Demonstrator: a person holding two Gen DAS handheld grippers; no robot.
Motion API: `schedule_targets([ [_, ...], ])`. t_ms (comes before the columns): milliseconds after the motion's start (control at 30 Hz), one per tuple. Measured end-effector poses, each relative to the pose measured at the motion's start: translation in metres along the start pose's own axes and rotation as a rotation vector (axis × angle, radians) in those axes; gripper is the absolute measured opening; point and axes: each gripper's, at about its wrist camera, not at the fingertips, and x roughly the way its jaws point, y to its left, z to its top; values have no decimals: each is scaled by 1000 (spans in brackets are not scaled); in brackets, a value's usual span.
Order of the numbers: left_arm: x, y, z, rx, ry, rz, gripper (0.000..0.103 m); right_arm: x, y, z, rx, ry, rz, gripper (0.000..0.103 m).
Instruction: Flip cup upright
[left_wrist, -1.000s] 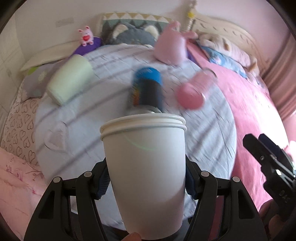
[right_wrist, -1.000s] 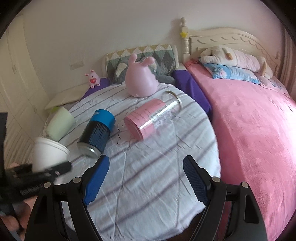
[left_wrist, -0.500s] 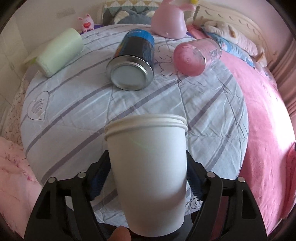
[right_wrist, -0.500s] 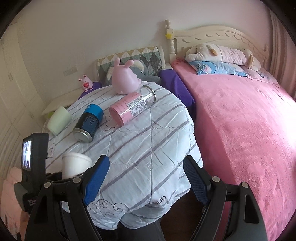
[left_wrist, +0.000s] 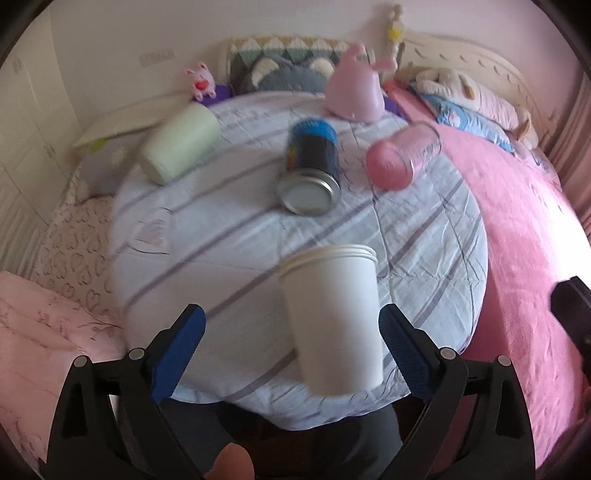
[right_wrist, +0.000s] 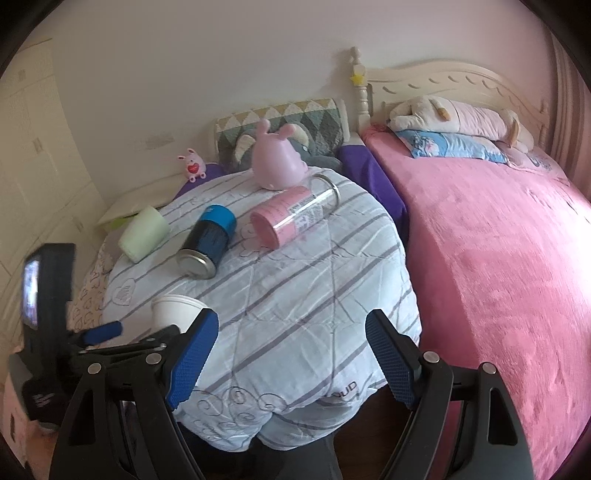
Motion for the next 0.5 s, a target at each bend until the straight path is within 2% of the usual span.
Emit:
schedule_targets([
  [300,-62,26,-15,2,-118,103,101,-10,36,-5,-65,-11,39,83],
  [500,-88,47,-32,-24,-155,164,103,-17,60,-12,-106,-6,71,83],
])
